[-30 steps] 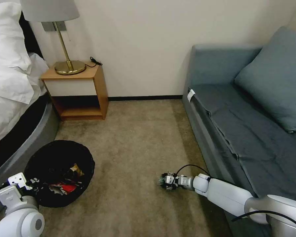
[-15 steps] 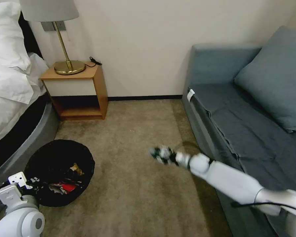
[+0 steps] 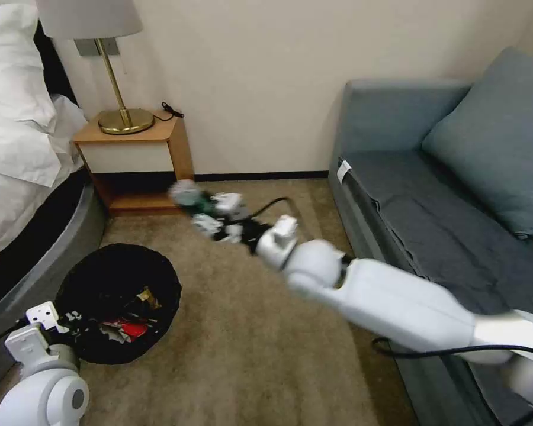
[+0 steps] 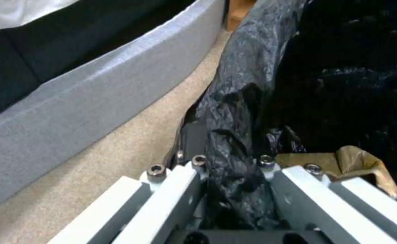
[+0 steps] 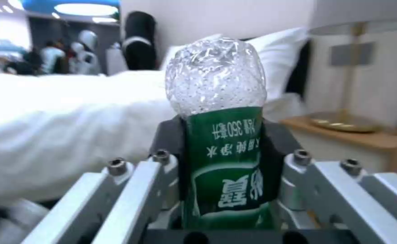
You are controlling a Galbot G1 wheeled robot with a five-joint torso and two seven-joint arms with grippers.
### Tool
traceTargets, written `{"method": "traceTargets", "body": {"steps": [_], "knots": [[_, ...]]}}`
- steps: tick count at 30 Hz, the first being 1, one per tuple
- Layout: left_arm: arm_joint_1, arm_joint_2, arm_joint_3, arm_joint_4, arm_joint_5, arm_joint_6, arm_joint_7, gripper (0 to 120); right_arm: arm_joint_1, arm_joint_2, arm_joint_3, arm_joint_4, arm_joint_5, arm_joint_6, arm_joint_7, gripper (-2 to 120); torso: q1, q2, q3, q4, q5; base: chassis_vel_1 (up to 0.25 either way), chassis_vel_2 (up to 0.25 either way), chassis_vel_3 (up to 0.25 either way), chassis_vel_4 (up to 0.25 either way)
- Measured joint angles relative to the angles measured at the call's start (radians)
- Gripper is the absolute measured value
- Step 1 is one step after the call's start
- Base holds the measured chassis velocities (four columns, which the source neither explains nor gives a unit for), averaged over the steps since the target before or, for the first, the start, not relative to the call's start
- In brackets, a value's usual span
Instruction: Pick up the trash bin, then pick up the garbage on the floor and place it into the trash bin.
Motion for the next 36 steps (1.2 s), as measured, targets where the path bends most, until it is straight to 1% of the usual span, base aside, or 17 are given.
{"method": "traceTargets", "body": {"steps": [2, 3, 4, 8, 9, 13, 15, 20, 21, 22, 23, 26, 27, 30, 31, 34, 36], "knots": [[-0.001, -0.004, 0.009, -0.003, 0.004, 0.001, 0.0, 3, 0.005, 0.072, -0.053, -0.01, 0.02, -0.004, 0.045, 22, 0.0, 0.0, 0.0, 0.0, 0.0001, 0.0, 0.0, 0.0, 0.0], [-0.001, -0.007, 0.013, -0.003, 0.005, 0.002, 0.001, 3, 0.007, 0.095, -0.075, -0.016, 0.027, -0.006, 0.057, 21, 0.0, 0.0, 0.0, -0.0001, 0.0, 0.0, 0.0, 0.0, 0.0], [-0.001, -0.007, 0.013, -0.003, 0.005, 0.002, 0.001, 3, 0.007, 0.095, -0.075, -0.016, 0.027, -0.006, 0.057, 21, 0.0, 0.0, 0.0, -0.0001, 0.0, 0.0, 0.0, 0.0, 0.0], [-0.002, -0.013, 0.025, -0.008, 0.01, 0.003, 0.003, 3, 0.014, 0.166, -0.169, -0.069, 0.035, -0.012, 0.084, 20, 0.0, 0.0, 0.0, -0.0001, -0.0001, 0.0, 0.0, 0.0, 0.0], [-0.002, -0.013, 0.025, -0.008, 0.01, 0.003, 0.003, 3, 0.014, 0.166, -0.169, -0.069, 0.035, -0.012, 0.084, 20, 0.0, 0.0, 0.0, -0.0001, -0.0001, 0.0, 0.0, 0.0, 0.0], [-0.001, -0.017, 0.031, -0.018, 0.011, 0.003, 0.004, 3, 0.015, 0.205, -0.236, -0.155, 0.002, 0.012, 0.092, 20, 0.0, 0.0, 0.0, -0.0002, 0.0, 0.0, 0.0, 0.0, 0.0], [0.002, -0.02, 0.033, -0.024, 0.011, 0.003, 0.006, 3, 0.009, 0.231, -0.267, -0.221, -0.031, 0.031, 0.092, 20, 0.0, 0.0, 0.0, -0.0003, 0.0, 0.0, 0.0, 0.0, 0.0], [0.01, -0.021, 0.031, -0.032, 0.01, 0.003, 0.008, 3, 0.001, 0.26, -0.276, -0.32, -0.104, 0.062, 0.072, 20, 0.0, 0.0, 0.0, -0.0002, 0.0001, 0.0, 0.0, 0.0, 0.0], [0.012, -0.021, 0.03, -0.034, 0.009, 0.003, 0.009, 3, 0.001, 0.265, -0.274, -0.34, -0.119, 0.065, 0.067, 25, 0.0, 0.0, 0.0, -0.0002, 0.0001, 0.0, 0.0, 0.0, 0.0], [0.012, -0.021, 0.03, -0.034, 0.009, 0.003, 0.009, 3, 0.001, 0.265, -0.274, -0.34, -0.119, 0.065, 0.067, 25, 0.0, 0.0, 0.0, -0.0002, 0.0001, 0.0, 0.0, 0.0, 0.0], [0.013, -0.021, 0.03, -0.035, 0.009, 0.003, 0.01, 3, 0.003, 0.267, -0.272, -0.35, -0.124, 0.066, 0.065, 28, 0.0, 0.0, 0.0, -0.0002, 0.0001, 0.0, 0.0, 0.0, 0.0], [0.013, -0.021, 0.03, -0.037, 0.008, 0.003, 0.011, 3, 0.005, 0.263, -0.265, -0.365, -0.143, 0.068, 0.057, 43, 0.0, 0.0, 0.0, -0.0003, 0.0002, 0.0, 0.0, 0.0, 0.0], [0.013, -0.021, 0.03, -0.037, 0.008, 0.003, 0.011, 3, 0.005, 0.263, -0.265, -0.365, -0.143, 0.068, 0.057, 43, 0.0, 0.0, 0.0, -0.0003, 0.0002, 0.0, 0.0, 0.0, 0.0], [0.012, -0.02, 0.029, -0.037, 0.006, 0.002, 0.012, 3, 0.005, 0.245, -0.255, -0.347, -0.151, 0.06, 0.046, 57, 0.0, 0.0, 0.0, -0.0004, 0.0003, 0.0, 0.0, 0.0, 0.0], [0.012, -0.02, 0.029, -0.037, 0.006, 0.002, 0.012, 3, 0.005, 0.245, -0.255, -0.347, -0.151, 0.06, 0.046, 57, 0.0, 0.0, 0.0, -0.0004, 0.0003, 0.0, 0.0, 0.0, 0.0], [0.011, -0.018, 0.029, -0.036, 0.005, 0.001, 0.013, 3, 0.003, 0.232, -0.255, -0.332, -0.15, 0.05, 0.036, 72, 0.0, 0.0, 0.0, -0.0003, 0.0003, 0.0, 0.0, 0.0, 0.0], [0.011, -0.017, 0.029, -0.036, 0.004, 0.001, 0.013, 3, 0.002, 0.229, -0.256, -0.329, -0.15, 0.047, 0.034, 74, 0.0, 0.0, 0.0, -0.0003, 0.0003, 0.0, 0.0, 0.0, 0.0]]}}
